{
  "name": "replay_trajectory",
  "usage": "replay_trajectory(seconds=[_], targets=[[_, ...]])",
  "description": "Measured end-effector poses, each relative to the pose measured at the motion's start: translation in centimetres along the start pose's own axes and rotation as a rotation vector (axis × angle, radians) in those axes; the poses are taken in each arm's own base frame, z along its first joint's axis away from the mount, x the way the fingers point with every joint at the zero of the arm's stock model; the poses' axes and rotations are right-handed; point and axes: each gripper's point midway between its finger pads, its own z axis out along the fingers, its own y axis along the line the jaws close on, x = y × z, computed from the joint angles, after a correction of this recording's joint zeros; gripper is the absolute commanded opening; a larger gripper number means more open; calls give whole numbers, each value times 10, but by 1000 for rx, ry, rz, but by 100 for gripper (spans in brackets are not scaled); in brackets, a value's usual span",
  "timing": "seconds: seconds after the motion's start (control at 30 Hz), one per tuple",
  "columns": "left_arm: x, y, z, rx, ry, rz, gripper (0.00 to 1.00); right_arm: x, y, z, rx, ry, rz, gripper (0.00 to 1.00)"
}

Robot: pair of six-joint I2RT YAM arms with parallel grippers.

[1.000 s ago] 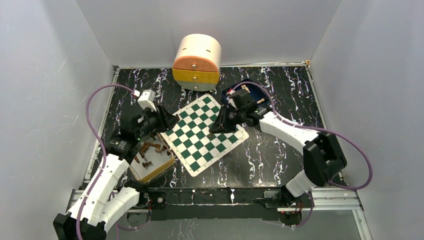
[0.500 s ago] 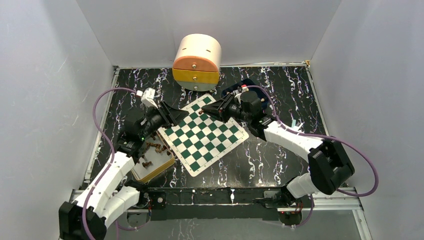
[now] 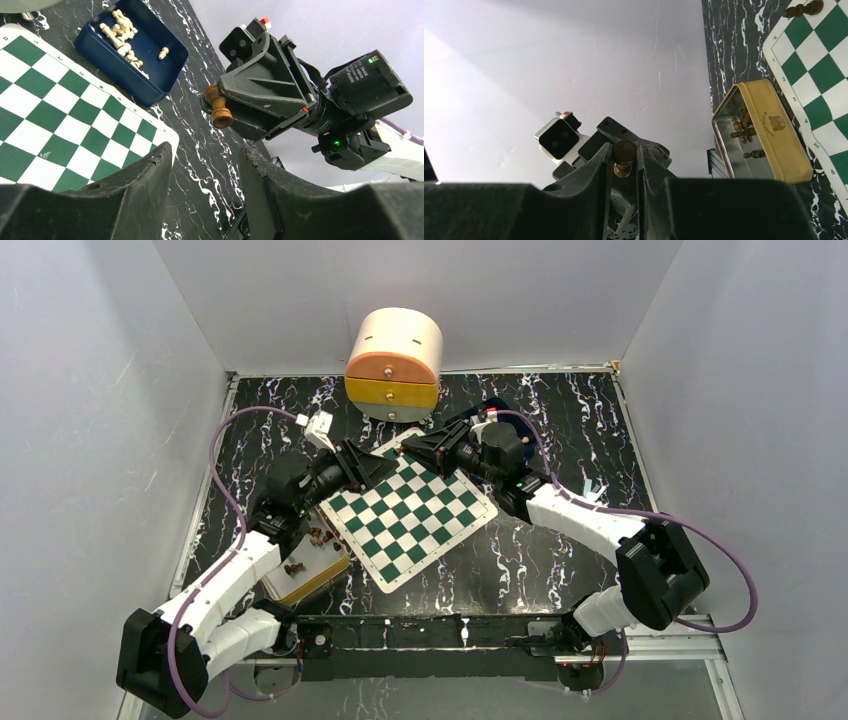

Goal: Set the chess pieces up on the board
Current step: Place the chess piece on the chessboard.

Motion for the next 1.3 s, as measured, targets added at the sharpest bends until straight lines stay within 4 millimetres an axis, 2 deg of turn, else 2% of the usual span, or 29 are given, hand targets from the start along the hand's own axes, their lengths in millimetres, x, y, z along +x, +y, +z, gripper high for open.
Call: replay_trajectory(seconds=[0.33,0.4,0.53,0.6,0.67,0.77,0.87,0.97,1.03,1.1,1.23,1.3], targets=[[-7,-3,11,2,-23,19,46,3,0,3,-7,3,3,22],[-9,-5,13,5,-29,23,43,4,-2,4,-2,5,4,22],[-12,-5,15,5,-37,30,26,6,-4,5,4,9,4,22],[-13,-6,15,4,-41,36,24,7,-4,5,4,11,4,22],[-14,-5,15,2,-47,41,24,8,-5,5,4,13,4,22],[-15,-4,15,-5,-53,47,30,9,-5,6,5,16,3,22],[-16,-3,16,-9,-57,52,30,10,-5,6,4,16,3,22],[-16,-2,16,-11,-57,52,19,10,-5,6,5,15,3,22],[-16,-2,17,-10,-57,57,15,9,-6,7,8,12,4,22],[-15,-2,17,-9,-56,63,16,8,-8,8,12,11,6,22],[-16,-2,17,-11,-60,70,28,8,-7,8,7,7,5,22],[-16,-2,17,-10,-60,70,29,8,-7,9,4,3,7,22]])
